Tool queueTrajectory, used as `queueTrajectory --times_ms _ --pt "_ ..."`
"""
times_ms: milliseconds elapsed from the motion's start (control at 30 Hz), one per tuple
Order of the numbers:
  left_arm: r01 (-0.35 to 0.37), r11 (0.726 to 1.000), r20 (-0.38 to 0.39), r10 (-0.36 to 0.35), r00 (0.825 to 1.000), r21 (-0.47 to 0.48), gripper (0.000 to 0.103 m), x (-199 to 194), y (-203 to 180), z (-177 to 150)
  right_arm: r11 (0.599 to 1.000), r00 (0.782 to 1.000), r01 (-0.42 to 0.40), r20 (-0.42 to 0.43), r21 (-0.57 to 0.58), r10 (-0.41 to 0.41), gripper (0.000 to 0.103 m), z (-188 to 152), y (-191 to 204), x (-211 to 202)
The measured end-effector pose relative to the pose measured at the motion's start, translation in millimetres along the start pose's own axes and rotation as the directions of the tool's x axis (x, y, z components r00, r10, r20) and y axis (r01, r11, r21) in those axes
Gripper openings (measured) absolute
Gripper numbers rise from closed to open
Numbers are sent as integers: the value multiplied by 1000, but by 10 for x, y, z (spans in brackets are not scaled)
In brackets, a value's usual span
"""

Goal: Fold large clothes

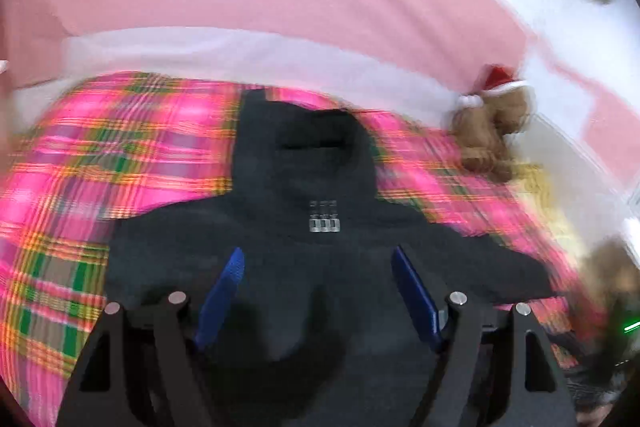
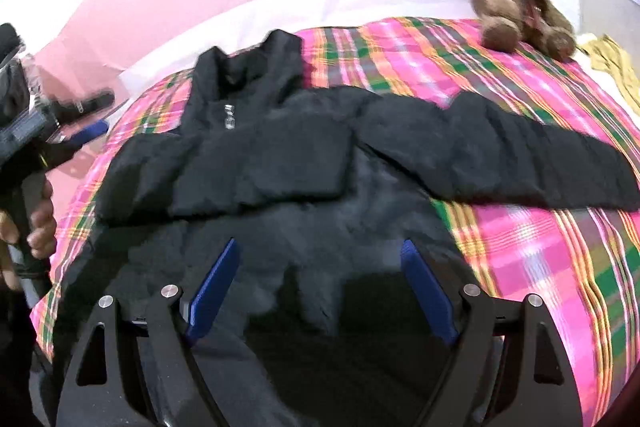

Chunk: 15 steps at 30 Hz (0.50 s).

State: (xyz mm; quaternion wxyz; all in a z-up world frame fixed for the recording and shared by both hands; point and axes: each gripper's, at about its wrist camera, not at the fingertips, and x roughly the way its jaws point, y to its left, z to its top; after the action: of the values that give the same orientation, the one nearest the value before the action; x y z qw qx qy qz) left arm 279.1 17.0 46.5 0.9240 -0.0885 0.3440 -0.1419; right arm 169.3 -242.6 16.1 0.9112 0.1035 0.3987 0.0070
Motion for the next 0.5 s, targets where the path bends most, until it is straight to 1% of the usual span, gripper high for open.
queueTrajectory --times_ms 33,67,100,133,167,200,233,300,333,400,500 --pt "-43 999 -9 43 999 -11 66 43 143 4 1000 1000 -10 2 -10 10 83 56 51 53" --pt "-80 996 -30 79 996 -30 61 104 306 -2 999 1000 -30 2 -26 30 83 159 145 153" --pt "-109 992 -63 106 992 -55 55 191 471 -13 998 999 -39 1 -40 39 79 245 223 249" --pt "-129 988 -92 122 988 -82 50 275 610 -35 998 999 -40 -3 -56 40 70 325 304 353" --pt "-140 985 -113 128 985 -102 48 351 708 -59 997 999 -31 -10 -76 31 66 408 383 483" --pt "-148 983 -129 135 982 -104 45 417 778 -102 996 1000 -23 -21 -91 21 59 481 446 624" --pt "-160 982 -139 146 979 -96 45 489 806 -125 995 999 -20 -31 -97 17 54 524 474 724" --pt "-162 984 -161 148 976 -78 45 607 817 -231 997 996 -10 -86 -82 3 50 636 468 1083" --pt "-164 984 -166 151 975 -71 45 646 823 -279 997 994 6 -110 -78 -15 49 656 434 1231" --pt "-155 985 -177 141 974 -72 45 730 819 -355 993 989 70 -125 -99 -82 49 639 337 1491" --pt "-168 985 -183 157 970 -42 45 811 797 -376 997 989 43 -137 -67 -52 48 573 197 1635"
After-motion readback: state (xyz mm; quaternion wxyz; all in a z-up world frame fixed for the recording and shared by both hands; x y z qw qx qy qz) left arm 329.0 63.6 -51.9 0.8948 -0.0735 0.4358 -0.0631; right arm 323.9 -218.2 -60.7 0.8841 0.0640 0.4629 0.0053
